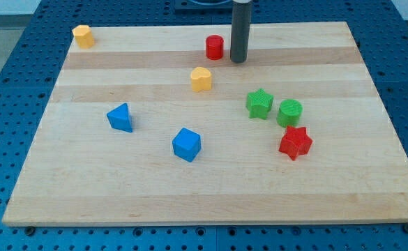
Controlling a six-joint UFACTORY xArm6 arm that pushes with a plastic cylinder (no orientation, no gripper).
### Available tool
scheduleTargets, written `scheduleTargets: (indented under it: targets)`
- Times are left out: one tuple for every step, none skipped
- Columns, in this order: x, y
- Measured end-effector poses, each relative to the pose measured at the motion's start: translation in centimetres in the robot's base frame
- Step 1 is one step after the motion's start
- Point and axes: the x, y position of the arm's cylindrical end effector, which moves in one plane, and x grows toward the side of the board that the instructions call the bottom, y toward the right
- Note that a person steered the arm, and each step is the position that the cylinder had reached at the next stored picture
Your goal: Push red circle upwards
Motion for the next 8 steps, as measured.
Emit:
scheduleTargets:
  targets:
    - [-3.0, -1.6]
    - [-3.7, -4.9]
    - [-2.1, -3.5]
    - [0.4, -3.4]
    - [0.1, -6.4]
    - [-1.3, -6.9]
    - [0.1, -7.3]
    - [1.1, -11.0]
